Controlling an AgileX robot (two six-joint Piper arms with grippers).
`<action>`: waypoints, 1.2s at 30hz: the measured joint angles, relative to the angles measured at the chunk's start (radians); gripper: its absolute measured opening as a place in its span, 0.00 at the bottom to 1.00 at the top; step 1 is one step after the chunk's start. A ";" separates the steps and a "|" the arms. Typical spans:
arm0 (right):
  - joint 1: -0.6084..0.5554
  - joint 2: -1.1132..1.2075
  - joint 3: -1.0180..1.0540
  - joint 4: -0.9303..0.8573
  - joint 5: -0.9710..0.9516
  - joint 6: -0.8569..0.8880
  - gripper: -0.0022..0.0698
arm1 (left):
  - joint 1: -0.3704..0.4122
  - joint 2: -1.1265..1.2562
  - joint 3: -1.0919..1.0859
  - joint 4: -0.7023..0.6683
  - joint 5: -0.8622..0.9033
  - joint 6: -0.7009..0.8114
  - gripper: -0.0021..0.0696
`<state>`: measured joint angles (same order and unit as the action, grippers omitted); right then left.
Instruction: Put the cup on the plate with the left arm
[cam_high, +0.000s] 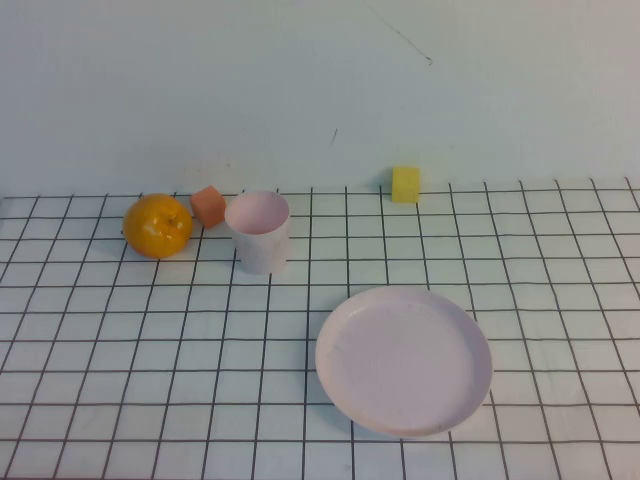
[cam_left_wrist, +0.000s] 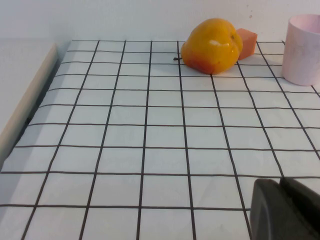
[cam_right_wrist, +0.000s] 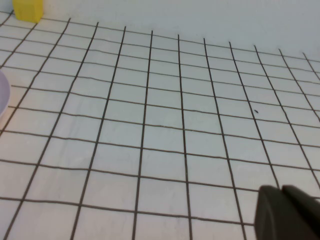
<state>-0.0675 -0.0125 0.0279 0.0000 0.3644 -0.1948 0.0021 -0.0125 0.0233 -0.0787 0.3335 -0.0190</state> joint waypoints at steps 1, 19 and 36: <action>0.000 0.000 0.000 0.000 0.000 0.000 0.03 | 0.000 0.000 0.000 0.000 0.000 0.000 0.03; 0.000 0.000 0.000 0.000 0.002 0.000 0.03 | 0.000 0.000 0.004 0.008 -0.068 0.000 0.03; 0.000 0.000 0.000 0.000 0.002 0.000 0.03 | 0.000 0.000 0.004 0.011 -0.645 0.000 0.03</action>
<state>-0.0675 -0.0125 0.0279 0.0000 0.3661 -0.1948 0.0021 -0.0125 0.0274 -0.0681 -0.3119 -0.0190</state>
